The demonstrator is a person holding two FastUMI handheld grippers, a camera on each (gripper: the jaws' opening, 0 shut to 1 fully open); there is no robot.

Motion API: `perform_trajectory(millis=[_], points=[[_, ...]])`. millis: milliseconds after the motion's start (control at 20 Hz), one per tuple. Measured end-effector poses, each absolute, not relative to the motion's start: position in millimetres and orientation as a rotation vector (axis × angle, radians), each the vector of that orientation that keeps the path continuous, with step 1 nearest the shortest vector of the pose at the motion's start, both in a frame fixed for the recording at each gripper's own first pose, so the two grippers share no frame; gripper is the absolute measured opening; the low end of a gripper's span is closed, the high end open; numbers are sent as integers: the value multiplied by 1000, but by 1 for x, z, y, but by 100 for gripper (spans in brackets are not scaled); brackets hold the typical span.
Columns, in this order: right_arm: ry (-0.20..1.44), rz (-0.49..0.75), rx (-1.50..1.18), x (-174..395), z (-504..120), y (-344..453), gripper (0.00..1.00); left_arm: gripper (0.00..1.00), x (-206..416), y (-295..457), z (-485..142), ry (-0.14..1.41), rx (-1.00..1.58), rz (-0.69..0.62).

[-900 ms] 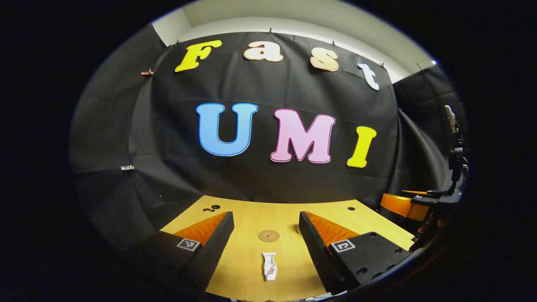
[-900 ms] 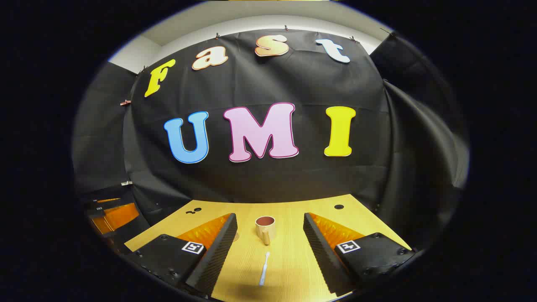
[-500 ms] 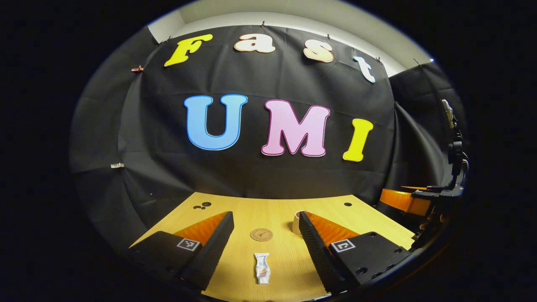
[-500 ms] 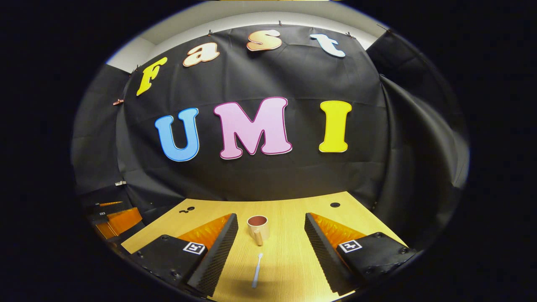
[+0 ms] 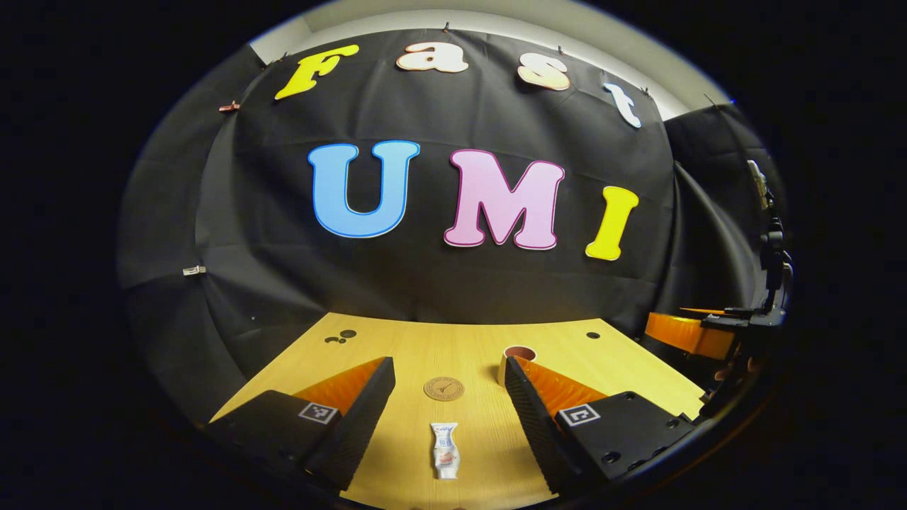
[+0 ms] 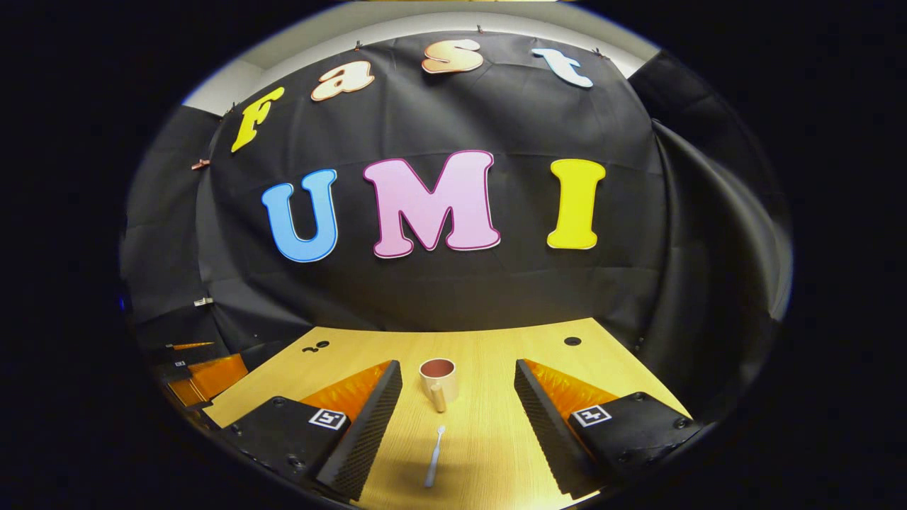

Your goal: Put the toothbrush and toothpaste on the desktop into the cup, then pick up the cup and place it on the coaster on the desktop.

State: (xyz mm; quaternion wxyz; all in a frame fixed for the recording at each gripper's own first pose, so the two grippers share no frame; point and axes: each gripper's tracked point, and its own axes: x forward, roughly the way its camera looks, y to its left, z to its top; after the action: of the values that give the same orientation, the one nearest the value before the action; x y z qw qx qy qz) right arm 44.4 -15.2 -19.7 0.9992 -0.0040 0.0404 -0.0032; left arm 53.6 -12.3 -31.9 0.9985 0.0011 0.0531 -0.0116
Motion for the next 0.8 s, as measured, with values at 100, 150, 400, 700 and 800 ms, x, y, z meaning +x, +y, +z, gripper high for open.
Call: perform_trajectory(millis=[100, 150, 400, 700, 800], points=[[94, 1, -2, 46, -24, -14, 98, 97, 55, -10, -38, 123, 4, -16], [96, 3, -3, 47, -23, -14, 98, 97, 55, -9, -41, 130, 4, -12], [125, 22, 7, 56, -33, -14, 98, 98, 65, -4, -56, 180, 6, 4], [165, 32, 7, 64, -44, -22, 98, 98, 85, 2, -95, 294, 10, 17], [193, 40, 9, 69, -54, -25, 98, 98, 93, 4, -113, 347, 7, 24]])
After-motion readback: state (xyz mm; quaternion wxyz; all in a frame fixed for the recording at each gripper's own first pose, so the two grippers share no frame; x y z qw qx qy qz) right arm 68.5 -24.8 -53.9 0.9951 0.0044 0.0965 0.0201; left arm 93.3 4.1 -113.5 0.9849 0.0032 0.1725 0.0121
